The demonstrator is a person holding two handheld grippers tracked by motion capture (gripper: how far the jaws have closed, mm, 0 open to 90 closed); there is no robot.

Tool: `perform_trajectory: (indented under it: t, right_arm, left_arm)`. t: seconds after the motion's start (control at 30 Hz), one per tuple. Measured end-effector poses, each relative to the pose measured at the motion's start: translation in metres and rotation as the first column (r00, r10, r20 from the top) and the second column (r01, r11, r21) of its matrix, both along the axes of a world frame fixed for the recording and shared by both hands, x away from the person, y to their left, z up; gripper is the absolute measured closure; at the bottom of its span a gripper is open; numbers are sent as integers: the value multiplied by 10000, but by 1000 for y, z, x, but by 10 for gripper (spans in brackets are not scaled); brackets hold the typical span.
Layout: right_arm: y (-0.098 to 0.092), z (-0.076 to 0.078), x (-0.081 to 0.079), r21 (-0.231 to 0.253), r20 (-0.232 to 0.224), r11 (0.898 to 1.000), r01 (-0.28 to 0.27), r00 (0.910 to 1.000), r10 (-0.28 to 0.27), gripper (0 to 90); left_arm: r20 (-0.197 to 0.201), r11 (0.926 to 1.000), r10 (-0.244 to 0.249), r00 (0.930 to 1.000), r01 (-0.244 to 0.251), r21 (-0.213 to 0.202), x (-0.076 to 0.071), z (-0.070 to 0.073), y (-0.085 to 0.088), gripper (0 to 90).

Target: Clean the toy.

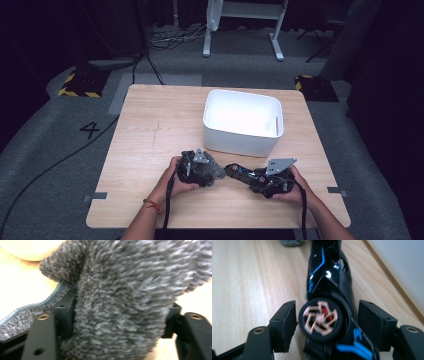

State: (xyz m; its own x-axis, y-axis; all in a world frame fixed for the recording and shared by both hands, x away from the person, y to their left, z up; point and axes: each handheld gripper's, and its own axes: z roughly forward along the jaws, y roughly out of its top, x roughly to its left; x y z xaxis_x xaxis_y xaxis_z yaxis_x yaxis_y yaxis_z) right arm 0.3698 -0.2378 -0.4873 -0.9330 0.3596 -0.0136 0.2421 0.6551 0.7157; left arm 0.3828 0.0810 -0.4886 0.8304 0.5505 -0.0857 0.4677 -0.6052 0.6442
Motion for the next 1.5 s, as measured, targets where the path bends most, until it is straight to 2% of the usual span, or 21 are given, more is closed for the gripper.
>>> perform_trajectory:
  t: [0.07, 0.13, 0.17, 0.27, 0.37, 0.47, 0.53, 0.57, 0.67, 0.77, 0.83, 0.9, 0.97, 1.03, 1.13, 1.17, 1.2, 1.23, 1.37, 1.5]
  right_arm:
    - [1, -1, 1, 84, 38, 10000, 45, 10000, -46, 426]
    - [2, -1, 0, 23, 201, 9999, 153, 9997, -153, 515]
    - [1, 0, 0, 69, 281, 9999, 116, 9995, -118, 567]
    - [0, 1, -1, -30, 348, 10000, 26, 9994, -24, 574]
    - [0, 2, 0, -82, 320, 9999, -116, 9994, 119, 578]
    - [-2, 3, 1, -181, 164, 9996, -224, 9996, 227, 578]
    - [-5, 3, 1, -162, 51, 9997, -186, 9998, 187, 578]
    - [-6, 3, 1, -183, 44, 9996, -191, 9998, 192, 577]
    - [-9, 4, 1, -229, -50, 9995, -233, 9997, 231, 576]
    - [-11, 3, 3, -245, -258, 9994, -232, 9994, 226, 575]
    - [-13, 2, 3, -424, -328, 9987, -285, 9991, 272, 576]
    - [-14, 1, 4, -509, -340, 9982, -306, 9990, 289, 577]
    - [-15, 1, 4, -557, -333, 9979, -317, 9990, 299, 577]
    - [-14, 1, 4, -565, -332, 9981, -254, 9992, 236, 577]
    - [-14, 0, 5, -515, -292, 9984, -238, 9993, 223, 575]
    - [-13, 0, 4, -494, -294, 9985, -229, 9993, 215, 571]
    - [-13, 0, 4, -473, -253, 9987, -211, 9995, 200, 553]
    - [-13, -1, 5, -506, -229, 9986, -141, 9997, 130, 535]
    - [-12, -4, 6, -388, -349, 9992, -36, 9994, 23, 468]
    - [-8, -3, 5, -141, -229, 9999, 52, 9997, -55, 440]
  left_arm:
    - [-4, 9999, 22, 10000, -22, -151, -3, 5, 0, 286]
    - [285, 9991, 174, 9994, -162, -399, -8, 14, -1, 235]
    - [431, 9990, 243, 9988, -227, -380, -10, 18, -1, 188]
    - [829, 9975, 295, 9961, -240, -666, -18, 29, 0, 157]
    - [1284, 9978, 610, 9898, -572, -327, -23, 36, 1, 157]
    - [1278, 9908, 1238, 9840, -1154, -710, -20, 42, 7, 159]
    - [1338, 9868, 1305, 9824, -1156, -1132, -20, 48, 11, 157]
    - [1357, 9872, 1141, 9842, -971, -1265, -21, 51, 11, 155]
    - [1563, 9920, 823, 9843, -660, -1072, -27, 55, 4, 157]
    - [2139, 9930, 972, 9720, -803, -863, -30, 59, -5, 162]
    - [2215, 9927, 812, 9718, -589, -1056, -30, 64, -9, 165]
    - [2199, 9909, 736, 9727, -463, -1267, -26, 68, -12, 165]
    - [2250, 9934, 613, 9724, -376, -1079, -22, 73, -16, 167]
    - [2446, 9962, 512, 9683, -321, -814, -19, 78, -19, 167]
    - [2590, 9954, 413, 9650, -174, -940, -15, 91, -21, 168]
    - [2734, 9950, 380, 9612, -111, -991, -14, 96, -22, 167]
    - [2829, 9940, 299, 9587, 14, -1098, -12, 101, -22, 168]
    - [2808, 9928, 169, 9596, 173, -1189, -10, 105, -23, 166]
    - [2940, 9898, -265, 9554, 663, -1263, -3, 116, -29, 158]
    - [2952, 9899, -415, 9545, 793, -1172, 10, 120, -37, 158]
